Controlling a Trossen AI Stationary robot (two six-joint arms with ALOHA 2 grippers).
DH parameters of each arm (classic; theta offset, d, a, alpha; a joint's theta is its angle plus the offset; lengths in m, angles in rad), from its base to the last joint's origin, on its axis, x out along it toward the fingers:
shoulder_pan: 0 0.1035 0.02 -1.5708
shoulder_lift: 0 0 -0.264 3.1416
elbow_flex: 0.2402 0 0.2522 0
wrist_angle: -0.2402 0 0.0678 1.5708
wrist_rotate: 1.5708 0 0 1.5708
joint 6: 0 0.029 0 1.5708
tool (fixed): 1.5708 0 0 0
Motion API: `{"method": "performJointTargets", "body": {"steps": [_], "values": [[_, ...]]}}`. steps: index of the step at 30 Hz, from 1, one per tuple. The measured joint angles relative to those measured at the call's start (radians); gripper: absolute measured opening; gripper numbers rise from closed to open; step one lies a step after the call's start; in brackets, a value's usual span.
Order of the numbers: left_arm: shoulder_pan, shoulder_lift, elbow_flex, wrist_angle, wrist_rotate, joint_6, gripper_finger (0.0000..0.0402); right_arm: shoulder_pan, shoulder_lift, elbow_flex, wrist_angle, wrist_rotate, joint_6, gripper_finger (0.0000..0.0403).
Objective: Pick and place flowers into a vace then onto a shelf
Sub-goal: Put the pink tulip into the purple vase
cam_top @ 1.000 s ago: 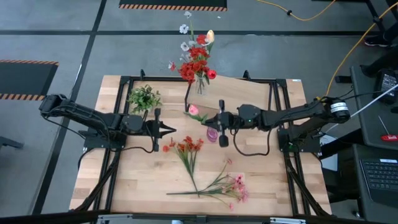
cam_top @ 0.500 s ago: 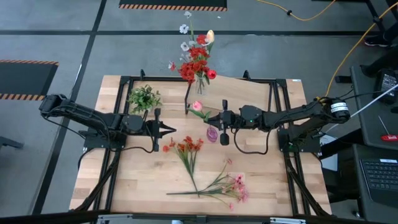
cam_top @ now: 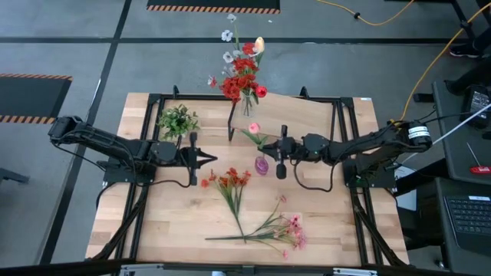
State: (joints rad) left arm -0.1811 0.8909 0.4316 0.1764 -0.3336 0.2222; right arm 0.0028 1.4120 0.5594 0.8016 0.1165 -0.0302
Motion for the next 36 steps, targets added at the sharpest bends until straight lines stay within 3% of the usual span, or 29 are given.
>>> {"method": "performJointTargets", "body": {"steps": [14,19,36], "values": [[0.000,0.000,0.000,0.000,-0.040,0.000,0.0007,0.000,0.040,-0.061,0.135,0.027,0.031,0.0000],[0.000,0.000,0.000,0.000,-0.040,0.000,0.0002,-0.001,0.089,-0.061,0.132,0.099,0.099,0.0002],[0.000,0.000,0.000,0.000,-0.040,0.000,0.0003,-0.001,0.101,-0.061,0.132,0.102,0.114,0.0019]]}}
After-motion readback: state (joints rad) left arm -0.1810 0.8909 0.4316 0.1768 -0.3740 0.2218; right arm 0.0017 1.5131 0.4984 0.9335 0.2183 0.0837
